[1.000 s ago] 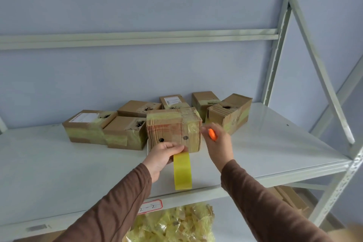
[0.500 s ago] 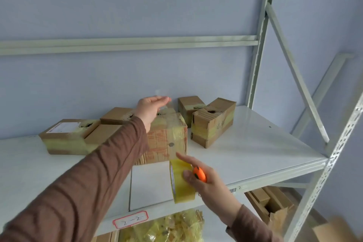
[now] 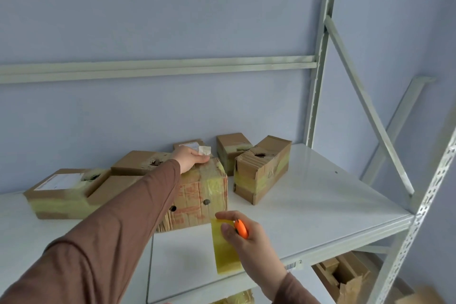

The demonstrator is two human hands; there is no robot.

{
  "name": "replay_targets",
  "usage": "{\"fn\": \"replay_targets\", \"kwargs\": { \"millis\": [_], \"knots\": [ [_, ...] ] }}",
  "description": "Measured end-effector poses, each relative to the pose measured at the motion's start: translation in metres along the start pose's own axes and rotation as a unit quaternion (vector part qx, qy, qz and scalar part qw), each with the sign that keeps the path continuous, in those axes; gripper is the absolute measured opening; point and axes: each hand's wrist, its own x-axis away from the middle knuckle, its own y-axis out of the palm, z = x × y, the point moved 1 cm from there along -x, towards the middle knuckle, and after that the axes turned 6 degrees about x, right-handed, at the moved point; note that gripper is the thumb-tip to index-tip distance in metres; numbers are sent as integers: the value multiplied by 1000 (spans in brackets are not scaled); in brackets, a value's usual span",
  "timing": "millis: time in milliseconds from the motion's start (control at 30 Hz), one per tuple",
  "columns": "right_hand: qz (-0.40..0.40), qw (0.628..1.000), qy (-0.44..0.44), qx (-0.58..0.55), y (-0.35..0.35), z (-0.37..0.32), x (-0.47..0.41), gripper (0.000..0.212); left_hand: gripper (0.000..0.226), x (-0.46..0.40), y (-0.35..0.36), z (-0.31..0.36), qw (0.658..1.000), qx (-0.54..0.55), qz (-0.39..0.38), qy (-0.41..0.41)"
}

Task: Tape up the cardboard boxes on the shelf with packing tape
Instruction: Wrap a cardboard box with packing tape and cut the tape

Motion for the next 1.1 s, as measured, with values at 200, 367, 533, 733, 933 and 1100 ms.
{"fn": "replay_targets", "kwargs": {
  "millis": [200, 367, 533, 733, 933, 1100],
  "knots": [
    [13, 1000, 23, -17, 2, 3, -6, 18, 72, -7, 3, -5, 994, -112, -10, -11],
    [15, 999, 33, -34, 4, 6, -7, 19, 53, 0, 7, -2, 967, -226, 68, 100],
    [11, 998, 50, -45, 6, 7, -6, 17, 35, 7, 12, 4, 941, -317, 28, 112],
    [10, 998, 44, -41, 3, 10, -6, 17, 64, 2, 14, 12, 968, -241, -68, -4],
    [-9, 998, 52, -33, 2, 13, -8, 19, 46, 19, 11, 12, 949, -216, 140, 182],
    [-16, 998, 59, -33, 2, 16, -8, 19, 91, 56, -18, 3, 930, -260, -108, 238]
  ]
}}
